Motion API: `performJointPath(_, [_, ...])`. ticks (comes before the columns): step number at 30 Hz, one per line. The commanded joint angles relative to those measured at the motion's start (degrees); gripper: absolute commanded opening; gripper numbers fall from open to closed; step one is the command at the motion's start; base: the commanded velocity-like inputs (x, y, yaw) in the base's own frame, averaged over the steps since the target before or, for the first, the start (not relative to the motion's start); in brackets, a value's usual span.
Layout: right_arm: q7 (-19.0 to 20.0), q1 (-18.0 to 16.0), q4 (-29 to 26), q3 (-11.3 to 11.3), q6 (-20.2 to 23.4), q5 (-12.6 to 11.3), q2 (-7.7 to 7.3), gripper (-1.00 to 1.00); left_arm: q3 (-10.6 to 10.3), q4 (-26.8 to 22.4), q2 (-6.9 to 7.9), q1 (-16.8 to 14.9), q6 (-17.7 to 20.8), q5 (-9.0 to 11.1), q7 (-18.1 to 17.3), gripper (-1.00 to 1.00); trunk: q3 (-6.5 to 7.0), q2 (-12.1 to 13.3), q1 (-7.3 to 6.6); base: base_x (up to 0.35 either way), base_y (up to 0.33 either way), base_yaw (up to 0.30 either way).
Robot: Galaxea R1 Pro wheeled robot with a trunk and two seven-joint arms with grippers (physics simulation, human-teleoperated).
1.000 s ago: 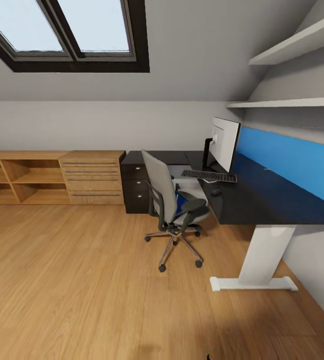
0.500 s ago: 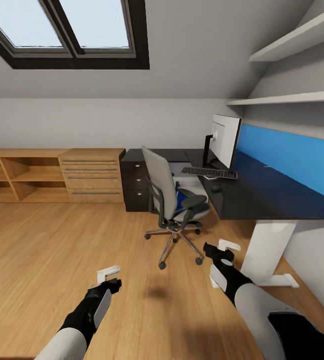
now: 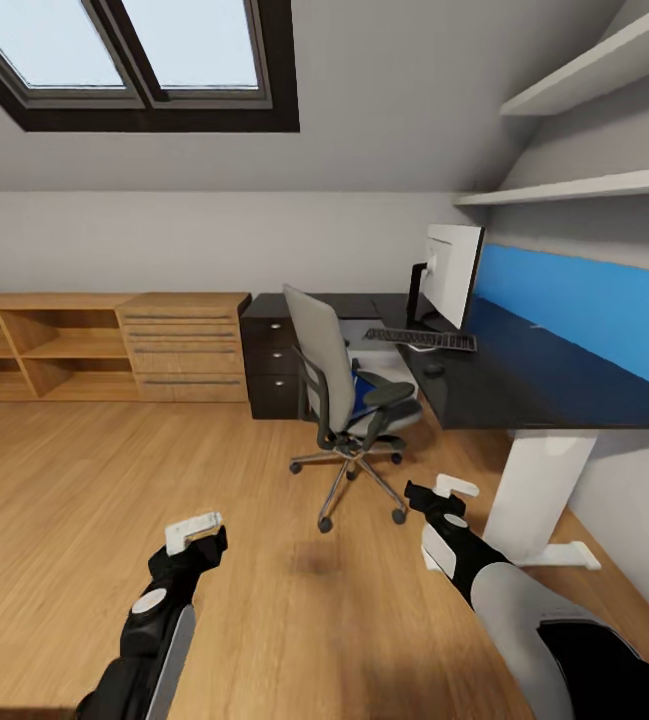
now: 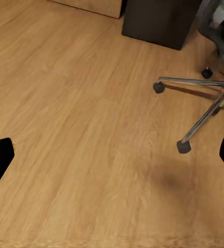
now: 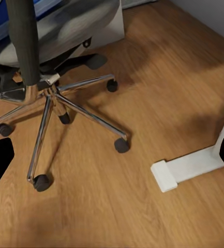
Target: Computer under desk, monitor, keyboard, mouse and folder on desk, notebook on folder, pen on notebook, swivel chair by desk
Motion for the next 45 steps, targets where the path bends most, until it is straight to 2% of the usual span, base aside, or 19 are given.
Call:
performJointPath(1, [0.0,0.0,0.0,0.0,-0.4,-0.4,0.05,1.00,-1.0,-3.6,-0.01,2.6,2.8,0.6,0.3,1.00,-0.24,-0.4,0.22,0.000,0.000,0.000])
performJointPath(4, [0.0,0.0,0.0,0.1,-0.7,-0.4,0.21,1.00,-2.7,-7.6,0.01,6.5,6.4,0.6,0.4,1.00,-0.77,-1.6,0.88,0.000,0.000,0.000])
performJointPath(5, [0.0,0.0,0.0,0.1,-0.7,-0.4,0.28,1.00,-2.8,-7.8,0.02,6.8,6.7,0.6,0.5,1.00,-0.95,-2.0,1.10,0.000,0.000,-0.012])
performJointPath(12, [0.1,0.0,0.1,0.1,-0.8,0.0,0.12,1.00,-4.0,-8.1,-0.07,7.3,7.1,0.7,0.8,1.00,-2.21,-4.8,2.64,0.000,0.000,-0.011])
performJointPath(27, [0.3,0.0,0.0,0.2,-2.6,0.3,0.00,1.00,-4.0,-8.0,-0.07,7.3,7.1,0.7,1.0,1.00,-4.90,-10.9,5.93,0.000,0.000,0.000])
performJointPath(30, [0.3,0.0,0.0,0.7,-3.2,1.8,0.05,1.00,-4.1,-8.0,-0.07,7.3,7.1,0.7,1.0,1.00,-5.44,-12.1,6.59,0.000,0.000,0.000])
performJointPath(33, [0.2,-0.2,-0.2,1.3,-3.2,6.1,0.35,1.00,-4.1,-8.0,-0.13,7.3,7.1,0.7,1.0,1.00,-5.98,-13.3,7.25,0.000,0.000,0.000])
performJointPath(34, [0.1,-0.3,-0.3,1.3,-3.0,6.8,0.30,1.00,-4.1,-8.0,-0.14,7.3,7.1,0.7,1.0,1.00,-6.16,-13.7,7.47,0.000,0.000,0.000])
performJointPath(36, [0.0,-1.6,-0.2,1.3,-2.0,8.2,0.10,1.00,-4.1,-8.0,-0.15,7.3,7.1,0.7,1.0,1.00,-6.52,-14.5,7.91,0.000,0.000,0.000])
performJointPath(37, [0.0,-3.3,0.1,1.1,-0.5,8.9,-0.26,1.00,-4.1,-8.0,-0.15,7.3,7.1,0.7,1.0,1.00,-6.70,-14.9,8.13,0.000,0.000,0.000])
performJointPath(40, [-0.1,-4.7,1.4,0.6,1.6,8.8,-0.42,1.00,-4.3,-7.8,-0.20,7.3,7.1,0.8,1.0,1.00,-7.24,-16.1,8.79,0.000,0.000,0.000])
performJointPath(45, [-0.1,-5.2,1.9,0.7,1.7,8.6,-0.40,1.00,-6.2,-5.7,-0.28,7.3,7.1,0.8,1.1,1.00,-8.13,-18.1,9.89,0.000,0.000,0.000])
